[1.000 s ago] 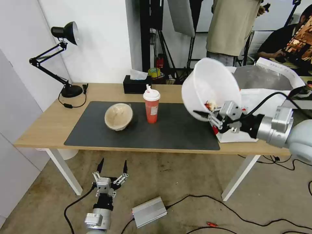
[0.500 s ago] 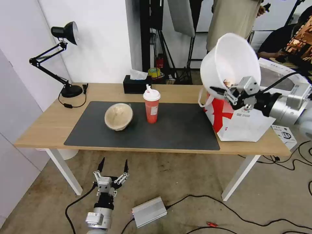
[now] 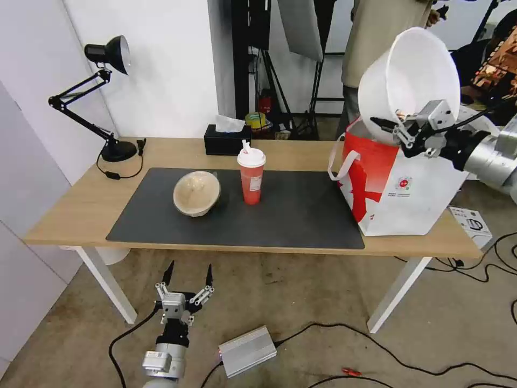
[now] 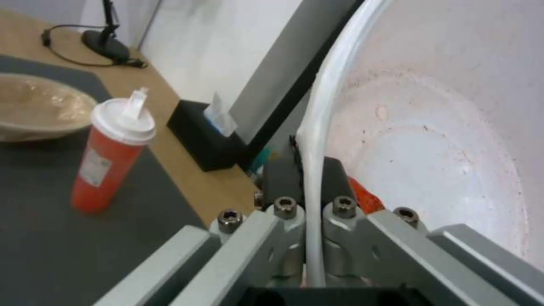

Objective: Pick up the trash from the table and place it into the takeout bag.

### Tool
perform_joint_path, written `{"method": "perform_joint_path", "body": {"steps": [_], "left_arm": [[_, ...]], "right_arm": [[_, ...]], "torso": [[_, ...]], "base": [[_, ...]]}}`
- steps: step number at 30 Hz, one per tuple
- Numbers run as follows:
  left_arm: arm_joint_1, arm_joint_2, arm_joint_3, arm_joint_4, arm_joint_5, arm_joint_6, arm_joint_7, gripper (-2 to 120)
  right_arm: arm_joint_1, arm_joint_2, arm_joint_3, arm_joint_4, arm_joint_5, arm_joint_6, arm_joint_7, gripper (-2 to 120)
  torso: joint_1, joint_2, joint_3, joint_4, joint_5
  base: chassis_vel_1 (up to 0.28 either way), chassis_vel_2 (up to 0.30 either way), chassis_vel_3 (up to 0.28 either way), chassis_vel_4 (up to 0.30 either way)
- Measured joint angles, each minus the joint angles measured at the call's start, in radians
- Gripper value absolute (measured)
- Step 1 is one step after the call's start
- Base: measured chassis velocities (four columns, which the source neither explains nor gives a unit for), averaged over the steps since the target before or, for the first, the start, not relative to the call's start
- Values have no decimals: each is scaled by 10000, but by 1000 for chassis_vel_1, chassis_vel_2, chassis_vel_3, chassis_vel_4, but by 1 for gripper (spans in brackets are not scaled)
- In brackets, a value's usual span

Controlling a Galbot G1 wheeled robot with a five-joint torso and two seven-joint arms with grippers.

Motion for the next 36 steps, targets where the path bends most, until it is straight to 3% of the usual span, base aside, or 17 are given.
{"method": "perform_joint_path", "body": {"steps": [36], "left_arm": [[-206,61,114,244,-16,-77,64,100]], "right_arm": [[1198,571,-803,-2203,-469,-40,-475,0]], "torso": [[0,0,0,0,0]], "base": [[0,0,0,0]]}}
